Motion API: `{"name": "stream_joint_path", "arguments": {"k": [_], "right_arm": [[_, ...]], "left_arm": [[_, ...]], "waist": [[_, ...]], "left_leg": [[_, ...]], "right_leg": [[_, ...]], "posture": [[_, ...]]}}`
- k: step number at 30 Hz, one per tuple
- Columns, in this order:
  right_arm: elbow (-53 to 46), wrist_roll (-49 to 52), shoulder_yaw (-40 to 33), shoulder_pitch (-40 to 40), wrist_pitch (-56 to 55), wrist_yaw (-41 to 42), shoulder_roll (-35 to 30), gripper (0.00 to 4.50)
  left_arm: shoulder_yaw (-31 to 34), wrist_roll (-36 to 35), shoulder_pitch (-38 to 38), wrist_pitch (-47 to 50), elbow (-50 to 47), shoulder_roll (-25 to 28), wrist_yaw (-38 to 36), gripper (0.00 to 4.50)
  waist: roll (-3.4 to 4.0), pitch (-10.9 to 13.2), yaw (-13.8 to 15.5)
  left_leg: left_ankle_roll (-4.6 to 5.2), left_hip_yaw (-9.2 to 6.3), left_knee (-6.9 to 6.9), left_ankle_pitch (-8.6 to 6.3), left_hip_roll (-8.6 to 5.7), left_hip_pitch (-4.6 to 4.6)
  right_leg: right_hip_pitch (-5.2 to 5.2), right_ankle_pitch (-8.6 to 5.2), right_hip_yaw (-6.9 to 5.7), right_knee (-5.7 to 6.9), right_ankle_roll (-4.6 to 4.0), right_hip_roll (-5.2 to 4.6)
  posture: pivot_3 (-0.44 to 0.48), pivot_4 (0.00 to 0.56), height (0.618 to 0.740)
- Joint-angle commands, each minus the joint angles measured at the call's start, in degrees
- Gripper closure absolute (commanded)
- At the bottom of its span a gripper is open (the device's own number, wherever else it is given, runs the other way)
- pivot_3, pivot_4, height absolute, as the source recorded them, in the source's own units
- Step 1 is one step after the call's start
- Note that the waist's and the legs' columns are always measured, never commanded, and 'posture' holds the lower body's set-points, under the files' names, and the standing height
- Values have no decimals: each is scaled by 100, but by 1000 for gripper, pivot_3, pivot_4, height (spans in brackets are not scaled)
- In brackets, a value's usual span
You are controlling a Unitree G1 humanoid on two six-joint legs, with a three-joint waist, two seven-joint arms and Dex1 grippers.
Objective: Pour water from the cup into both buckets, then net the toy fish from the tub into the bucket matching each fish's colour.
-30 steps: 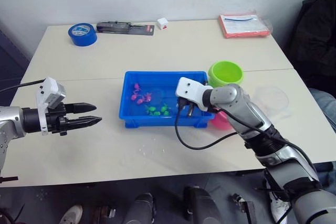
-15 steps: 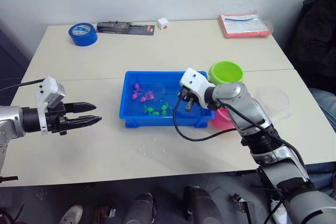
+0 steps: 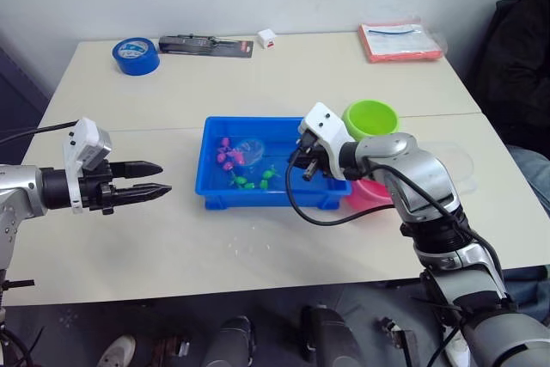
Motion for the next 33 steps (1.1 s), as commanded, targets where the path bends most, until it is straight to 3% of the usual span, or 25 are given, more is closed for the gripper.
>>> {"name": "stream_joint_path", "arguments": {"k": [1,9,19,22,26,33], "right_arm": [[-358,212,-283,34,-63,-13,-180,3701],[-839,747,-895,308,-231,95,-681,3701],[-1765,1587,-3195,1381,290,219,-2391,3701],[-1959,1761,-3534,1664,373,174,-2642,3701],[-2782,1815,-5231,3216,644,527,-3150,3701],[-3533,1328,-5646,4794,-174,323,-3121,3701]], "left_arm": [[-84,59,-241,-180,82,-26,-110,1714],[-412,226,-926,-668,390,-434,-134,1714],[-1149,519,-2301,-1094,1368,-1352,-435,1714],[-1228,633,-2483,-1238,1645,-1465,-545,1714],[-1466,871,-3023,-1582,2403,-1826,-782,1714],[-1628,1199,-3546,-2040,3309,-2178,-1081,1714]], "waist": [[0,0,0],[-1,0,2],[-1,0,156],[0,0,143],[-1,0,270],[-3,-1,292]], "left_leg": [[0,0,1,0,-1,0],[1,1,1,-1,-1,-1],[3,3,8,-1,-2,-1],[4,7,9,0,-2,0],[4,1,9,-1,3,-1],[12,28,18,2,-3,7]], "right_leg": [[0,0,0,0,0,-1],[0,0,-3,-1,0,-1],[7,0,-4,-4,0,0],[7,0,-2,-1,0,-1],[10,0,-10,-2,0,6],[17,6,-4,-2,11,6]], "posture": [[0,150,737],[0,150,737],[0,150,737],[0,150,737],[0,150,737],[0,150,737]]}}
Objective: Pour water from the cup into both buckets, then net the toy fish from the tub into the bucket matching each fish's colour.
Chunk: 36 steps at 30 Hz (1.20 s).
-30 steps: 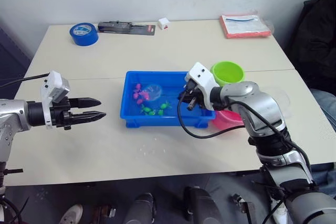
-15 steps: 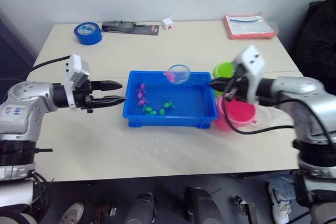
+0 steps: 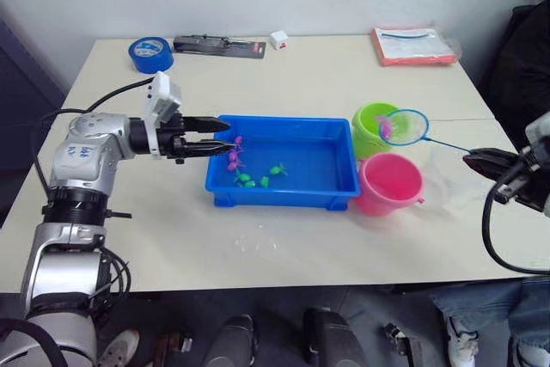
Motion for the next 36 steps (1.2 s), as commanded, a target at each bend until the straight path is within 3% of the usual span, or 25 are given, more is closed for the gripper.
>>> {"name": "stream_joint_path", "arguments": {"k": [1,11,26,36], "right_arm": [[-479,-400,-136,608,-616,-150,-17,3701],[-878,-1965,275,2071,-2713,-780,133,3701],[-674,-4239,281,2941,-5321,-967,263,3701],[-236,-5800,178,3412,-7110,-1886,879,3701]], "left_arm": [[-19,156,-264,-283,355,-100,-170,1714],[-19,457,-522,-596,959,-287,-419,1714],[22,593,-577,-644,1079,-343,-529,1714],[22,523,-394,-502,764,-362,-610,1714]], "waist": [[0,0,0],[-3,0,-4],[-3,0,-5],[-3,-1,-7]], "left_leg": [[0,0,-1,0,0,1],[1,5,0,1,-4,3],[2,6,1,1,-7,5],[2,7,0,1,-7,8]], "right_leg": [[0,0,1,1,0,1],[-1,1,-1,2,1,3],[1,1,-4,3,1,16],[1,1,-3,7,1,20]], "posture": [[0,150,737],[0,150,737],[0,150,737],[0,150,737]]}}
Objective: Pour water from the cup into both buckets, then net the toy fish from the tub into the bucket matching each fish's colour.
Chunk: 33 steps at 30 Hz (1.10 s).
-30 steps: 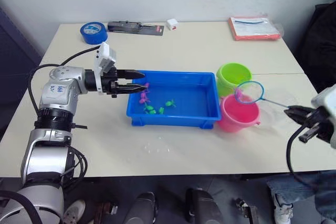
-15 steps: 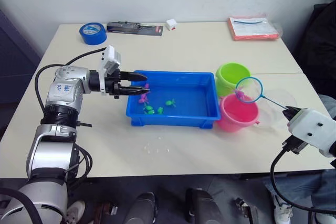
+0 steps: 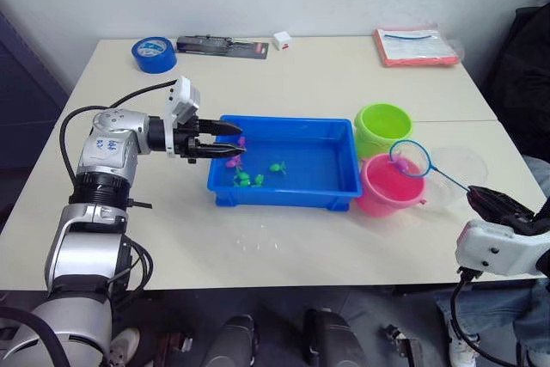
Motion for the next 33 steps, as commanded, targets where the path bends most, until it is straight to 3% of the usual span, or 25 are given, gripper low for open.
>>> {"name": "stream_joint_path", "arguments": {"k": [1,9,17,26,33], "right_arm": [[127,-693,-223,80,-586,-564,237,3701],[494,-1722,-117,74,-1363,-1771,801,3701],[717,-2235,-44,97,-1799,-2421,996,3701],[951,-2534,-289,298,-2233,-3096,967,3701],[1078,-1882,-310,-24,-2487,-3141,651,3701]], "left_arm": [[89,-111,79,101,-329,54,-131,1714],[144,-181,362,357,-808,96,-90,1714],[217,-225,505,471,-1029,157,-7,1714],[254,-219,551,502,-1111,170,15,1714],[273,-230,550,513,-1095,191,5,1714]], "waist": [[0,0,-2],[1,-1,-9],[2,-1,-11],[2,-1,-14],[2,-1,-24]], "left_leg": [[0,0,0,0,0,0],[0,4,-1,0,-1,7],[0,5,-2,0,-1,9],[-1,8,-3,0,-1,13],[0,14,-3,0,0,16]], "right_leg": [[0,0,0,0,0,1],[2,0,8,4,0,1],[3,0,12,5,0,5],[4,0,26,6,-1,10],[5,0,42,7,-1,13]], "posture": [[0,150,737],[0,150,737],[0,150,737],[0,150,737],[0,150,737]]}}
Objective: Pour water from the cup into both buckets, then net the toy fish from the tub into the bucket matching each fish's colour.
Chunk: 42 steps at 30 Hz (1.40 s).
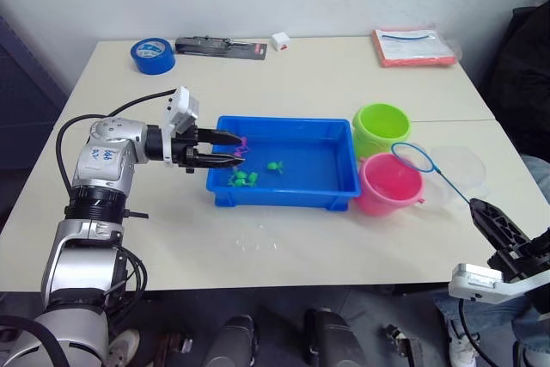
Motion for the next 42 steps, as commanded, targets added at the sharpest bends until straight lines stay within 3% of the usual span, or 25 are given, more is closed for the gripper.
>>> {"name": "stream_joint_path", "arguments": {"k": [1,3,6,10,13,18,24,30,37,42], "right_arm": [[71,716,-267,-420,-162,-7,-399,3701],[124,1100,-130,-880,-58,268,-729,3701],[283,2345,764,-2062,776,1446,-1266,3701],[372,4132,1760,-3212,2413,2827,-1204,3701],[511,4935,2342,-4153,3219,3438,-1195,3701],[1045,6247,3322,-6091,5869,4422,-1012,3701],[1667,7189,3891,-7595,8257,4642,-537,3701],[2380,7512,4420,-8541,9384,4484,80,3701],[3106,7441,4647,-9156,9857,3982,735,3701],[3106,7351,5015,-9202,9878,3891,717,3701]], "left_arm": [[149,-142,-21,24,-156,107,-21,1714],[181,-151,-25,37,-144,136,-2,1714],[327,-176,40,62,-129,270,126,1714],[440,-97,251,11,-172,583,265,1714],[530,-101,445,47,-326,832,396,1714],[963,-262,960,341,-793,1294,783,1714],[1516,-503,1851,869,-1579,1717,1090,1714],[1940,-776,2490,1328,-2245,1918,1435,1714],[1918,-979,2845,1538,-2719,1918,1539,1714],[1923,-1128,2889,1617,-2835,1873,1605,1714]], "waist": [[0,0,-14],[0,0,-41],[0,0,-139],[-2,-1,-142],[-1,0,-141],[-1,0,-147],[0,0,-138],[0,0,-140],[0,0,-156],[0,0,-160]], "left_leg": [[0,1,0,0,0,1],[0,7,0,0,0,5],[0,10,1,0,5,8],[-5,-12,-8,-1,29,7],[-5,-11,-3,-1,22,5],[-5,-21,9,-1,19,3],[-6,-37,3,-1,14,-11],[-6,-37,3,-2,13,-15],[-7,-38,0,-2,10,-17],[-6,-37,0,-3,7,-19]], "right_leg": [[1,0,1,0,0,0],[4,0,1,0,0,0],[6,0,0,-1,0,0],[8,-1,-5,-6,-2,-7],[6,-2,-18,-4,-3,-16],[9,-1,-17,-9,-3,-27],[-1,-2,-20,-10,-3,-37],[-6,-2,-18,-8,-4,-38],[-14,-1,-21,-1,-4,-39],[-16,-1,-25,-2,-4,-42]], "posture": [[0,150,737],[0,150,737],[0,150,737],[0,150,737],[0,150,737],[0,150,737],[0,150,737],[0,150,737],[0,150,737],[0,150,737]]}}
